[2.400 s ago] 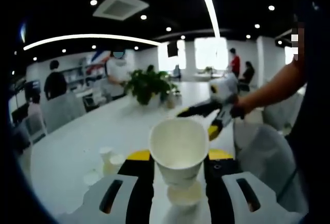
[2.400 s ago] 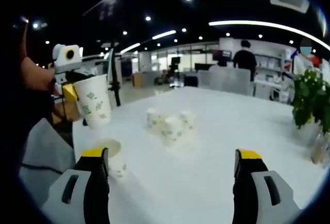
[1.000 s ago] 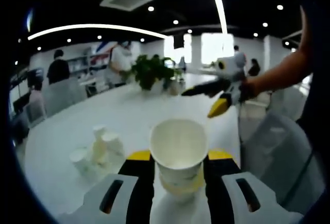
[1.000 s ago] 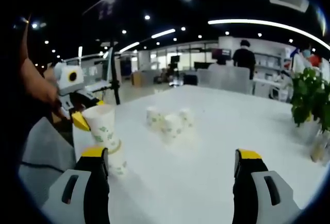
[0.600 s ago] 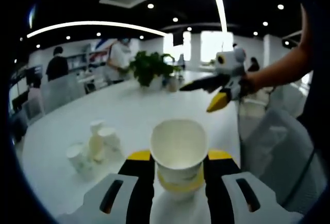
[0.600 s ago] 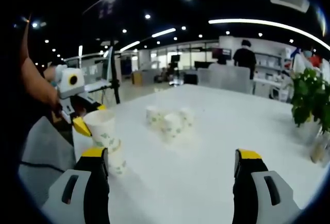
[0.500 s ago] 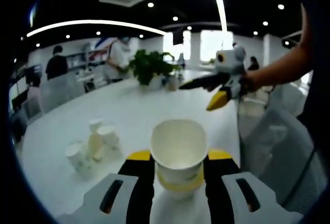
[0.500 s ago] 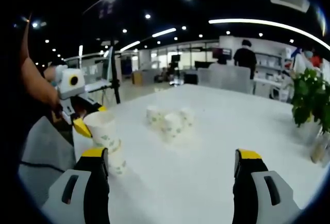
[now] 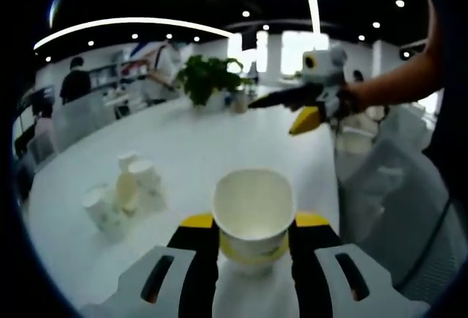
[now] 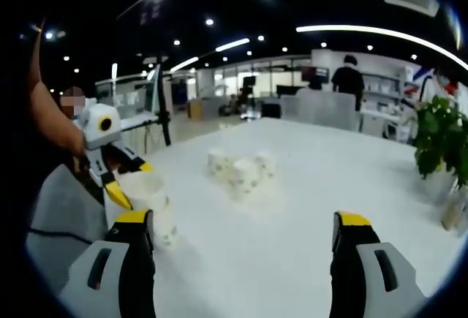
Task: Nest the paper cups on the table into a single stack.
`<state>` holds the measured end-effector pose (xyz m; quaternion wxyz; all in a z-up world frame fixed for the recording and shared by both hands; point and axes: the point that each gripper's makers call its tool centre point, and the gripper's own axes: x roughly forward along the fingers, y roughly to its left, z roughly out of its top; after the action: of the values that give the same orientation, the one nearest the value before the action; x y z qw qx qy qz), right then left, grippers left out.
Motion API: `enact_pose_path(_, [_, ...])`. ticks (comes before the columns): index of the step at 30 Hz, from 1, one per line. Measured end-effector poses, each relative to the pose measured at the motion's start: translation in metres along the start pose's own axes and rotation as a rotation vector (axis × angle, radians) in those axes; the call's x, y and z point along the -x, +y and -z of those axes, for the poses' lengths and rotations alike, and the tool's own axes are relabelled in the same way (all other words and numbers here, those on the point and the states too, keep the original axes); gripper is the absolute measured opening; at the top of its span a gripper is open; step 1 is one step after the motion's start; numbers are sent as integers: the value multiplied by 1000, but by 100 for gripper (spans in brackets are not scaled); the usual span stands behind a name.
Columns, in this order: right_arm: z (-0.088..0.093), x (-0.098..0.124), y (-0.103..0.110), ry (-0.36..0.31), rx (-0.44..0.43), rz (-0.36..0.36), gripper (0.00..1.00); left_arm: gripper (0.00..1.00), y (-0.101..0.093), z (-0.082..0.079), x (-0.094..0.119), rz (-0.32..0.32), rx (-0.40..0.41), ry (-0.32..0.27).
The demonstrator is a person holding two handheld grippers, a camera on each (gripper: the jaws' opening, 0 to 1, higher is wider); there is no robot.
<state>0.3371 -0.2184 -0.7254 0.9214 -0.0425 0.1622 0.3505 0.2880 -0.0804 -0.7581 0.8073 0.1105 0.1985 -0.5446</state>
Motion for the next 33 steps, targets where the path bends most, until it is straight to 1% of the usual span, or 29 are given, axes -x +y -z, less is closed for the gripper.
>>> enact_pose_path(5, [3,0,0,2,-6,0,100,36,-3,8,-3,3,-18,25])
enact_pose_path(11, [4,0,2,2,-8,-1,100,37,-1,8,-3,-3,-9,22])
enact_pose_path(17, [3,-1,2,1,-7,-3,100,41,2,7,-4,-20,-14,22])
enact_pose_path(19, [3,0,2,1,-5,-4,100,44,0,2,-4,-9,16,-4])
enact_pose_path(20, [3,0,2,2,-4,-4,100,46,0,1,-4,-12,17,-8])
enact_pose_path(23, [3,1,2,1,-3,-3,100,49,1,0,-3,-16,12,-11])
enact_pose_path(26, [3,1,1,1,-4,-2,100,53,1,-5,-1,-6,28,-32])
enact_pose_path(29, [2,2,1,-2,-4,-1,100,57,4,-14,4,-19,39,-59])
enact_pose_path(33, [1,2,-2,-7,-4,2,100,61,15,-24,12,-46,33,-76])
